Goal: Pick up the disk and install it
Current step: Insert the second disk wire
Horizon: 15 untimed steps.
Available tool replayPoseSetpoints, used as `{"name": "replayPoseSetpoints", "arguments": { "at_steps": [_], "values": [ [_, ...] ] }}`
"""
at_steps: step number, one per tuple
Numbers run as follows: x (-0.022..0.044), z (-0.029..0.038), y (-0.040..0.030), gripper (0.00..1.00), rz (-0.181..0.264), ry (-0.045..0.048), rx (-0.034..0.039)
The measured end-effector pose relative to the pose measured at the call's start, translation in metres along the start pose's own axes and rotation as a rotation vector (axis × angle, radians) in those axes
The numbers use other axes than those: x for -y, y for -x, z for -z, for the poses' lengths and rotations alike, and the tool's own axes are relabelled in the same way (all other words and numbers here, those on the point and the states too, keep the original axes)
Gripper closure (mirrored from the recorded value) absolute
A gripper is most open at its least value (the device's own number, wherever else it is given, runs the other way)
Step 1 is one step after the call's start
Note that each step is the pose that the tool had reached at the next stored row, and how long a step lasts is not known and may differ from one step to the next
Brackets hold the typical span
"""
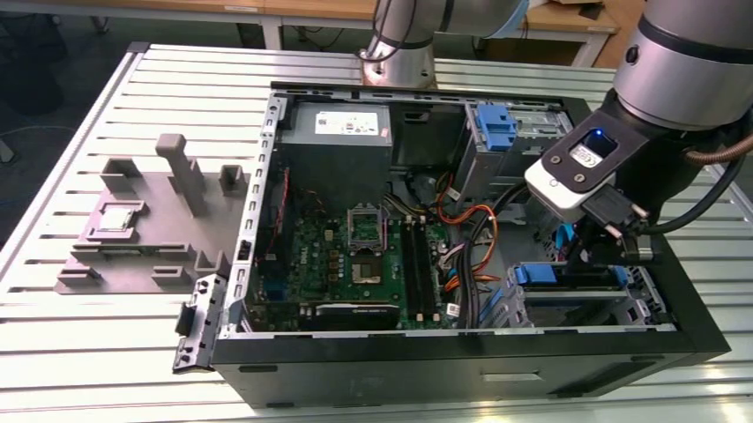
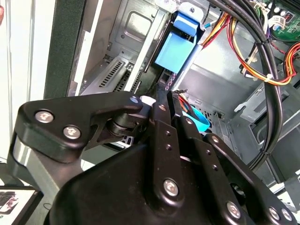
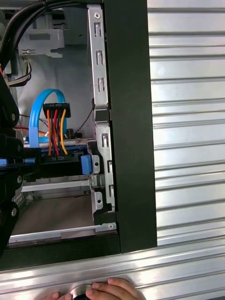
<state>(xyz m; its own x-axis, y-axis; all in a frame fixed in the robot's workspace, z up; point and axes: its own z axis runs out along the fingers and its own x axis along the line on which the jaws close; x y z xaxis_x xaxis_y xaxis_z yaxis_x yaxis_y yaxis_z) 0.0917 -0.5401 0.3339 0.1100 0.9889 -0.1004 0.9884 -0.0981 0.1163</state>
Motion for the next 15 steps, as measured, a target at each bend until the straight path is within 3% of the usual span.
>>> {"name": "replayPoseSetpoints", "arguments": {
  "at_steps": [11,13,15],
  "values": [
    [0.0001,-0.0028,0.0018,0.84,0.0,-0.0005,-0.004],
    [0.0001,-0.0036,0.0025,0.84,-0.001,-0.0009,-0.0075],
    [0.0001,-0.0042,0.0031,0.84,-0.002,-0.0018,-0.0155]
  ]
}}
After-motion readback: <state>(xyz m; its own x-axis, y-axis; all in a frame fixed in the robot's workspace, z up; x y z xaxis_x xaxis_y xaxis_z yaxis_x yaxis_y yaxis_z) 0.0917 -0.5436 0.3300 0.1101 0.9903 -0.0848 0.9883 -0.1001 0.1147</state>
